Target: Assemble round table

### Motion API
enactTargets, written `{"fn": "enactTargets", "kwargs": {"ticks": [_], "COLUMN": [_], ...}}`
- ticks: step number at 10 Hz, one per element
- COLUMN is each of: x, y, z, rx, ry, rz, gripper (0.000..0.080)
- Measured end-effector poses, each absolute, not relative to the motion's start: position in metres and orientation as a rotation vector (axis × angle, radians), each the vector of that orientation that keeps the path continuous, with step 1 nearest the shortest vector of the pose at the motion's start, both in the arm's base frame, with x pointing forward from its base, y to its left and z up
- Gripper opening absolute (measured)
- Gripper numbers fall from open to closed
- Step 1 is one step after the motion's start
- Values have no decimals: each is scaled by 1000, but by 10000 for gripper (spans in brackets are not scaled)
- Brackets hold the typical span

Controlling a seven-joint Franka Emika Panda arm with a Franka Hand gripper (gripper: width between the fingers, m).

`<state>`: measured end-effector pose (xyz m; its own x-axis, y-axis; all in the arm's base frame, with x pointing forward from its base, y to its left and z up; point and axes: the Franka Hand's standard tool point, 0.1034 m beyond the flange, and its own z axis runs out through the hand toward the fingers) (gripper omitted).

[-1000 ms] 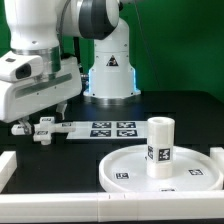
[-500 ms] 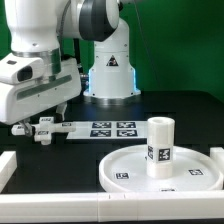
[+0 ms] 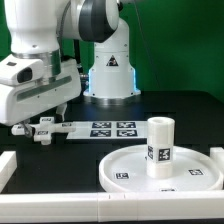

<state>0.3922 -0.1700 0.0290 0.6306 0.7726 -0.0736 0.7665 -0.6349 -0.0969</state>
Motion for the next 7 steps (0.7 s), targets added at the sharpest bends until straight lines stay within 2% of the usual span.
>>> {"fn": "enactTargets", "kwargs": {"ticks": [1,2,7], "x": [392,392,394], "y": [-170,-170,-169], "z": [29,29,32], "rx": [-2785,-2786,-2788], "ry": [-1316,-1315,-1294], "rz": [168,167,173], "gripper": [561,432,435]}}
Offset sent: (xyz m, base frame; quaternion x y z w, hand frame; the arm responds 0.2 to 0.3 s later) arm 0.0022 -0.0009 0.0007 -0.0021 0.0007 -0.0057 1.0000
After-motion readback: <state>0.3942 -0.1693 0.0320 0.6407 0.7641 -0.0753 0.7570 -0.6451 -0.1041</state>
